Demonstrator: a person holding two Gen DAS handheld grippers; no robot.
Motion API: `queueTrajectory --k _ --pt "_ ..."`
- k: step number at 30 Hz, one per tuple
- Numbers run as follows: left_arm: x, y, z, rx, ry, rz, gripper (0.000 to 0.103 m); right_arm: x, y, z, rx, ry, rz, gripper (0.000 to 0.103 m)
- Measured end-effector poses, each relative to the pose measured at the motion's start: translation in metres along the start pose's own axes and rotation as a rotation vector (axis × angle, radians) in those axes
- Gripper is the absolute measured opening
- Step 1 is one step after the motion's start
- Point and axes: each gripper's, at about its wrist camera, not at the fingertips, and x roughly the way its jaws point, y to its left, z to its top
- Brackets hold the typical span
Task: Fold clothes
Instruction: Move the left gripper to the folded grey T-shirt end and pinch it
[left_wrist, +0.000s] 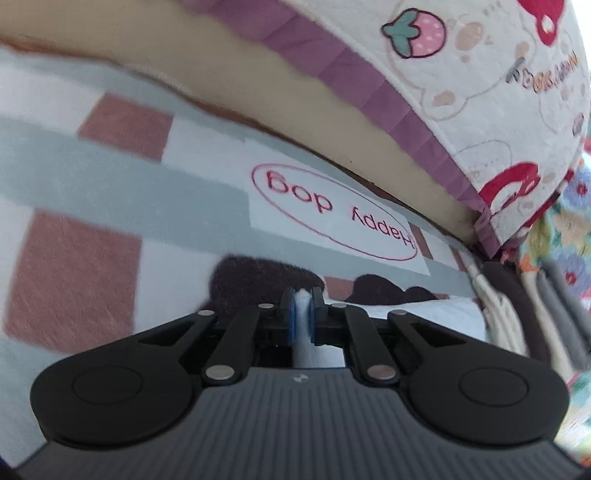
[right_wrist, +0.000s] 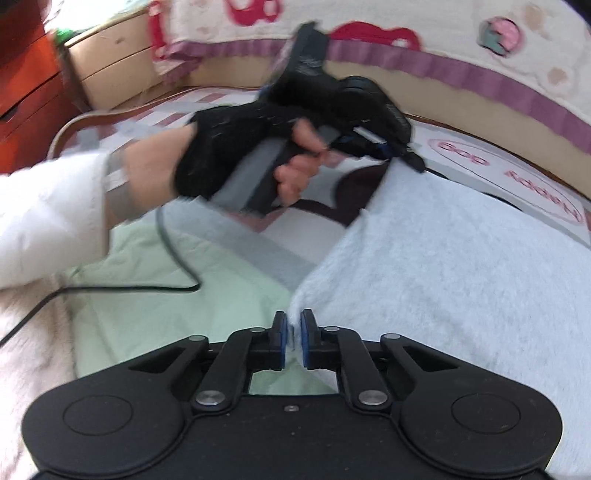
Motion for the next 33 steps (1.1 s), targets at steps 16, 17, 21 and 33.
queueTrajectory --k 16,17,21,33 --pt "-0.032 -0.002 -0.028 -0.026 0.247 -0.117 0.062 -0.001 0.005 0.002 0.019 -0.025 -0.071 0.046" --pt "-0.028 -0.005 -0.029 -0.021 0.251 -0.135 0.062 0.0 0.011 0.001 -0.021 -0.016 -0.077 0.048" --pt "-0.017 -0.014 -0.03 0.085 0.222 -0.186 0.069 0.01 0.03 -0.008 -0.156 0.029 -0.158 0.048" --pt "-0.004 -0.009 -0.006 -0.26 0.228 -0.313 0.006 0.023 0.057 -0.02 -0.375 0.025 -0.332 0.07"
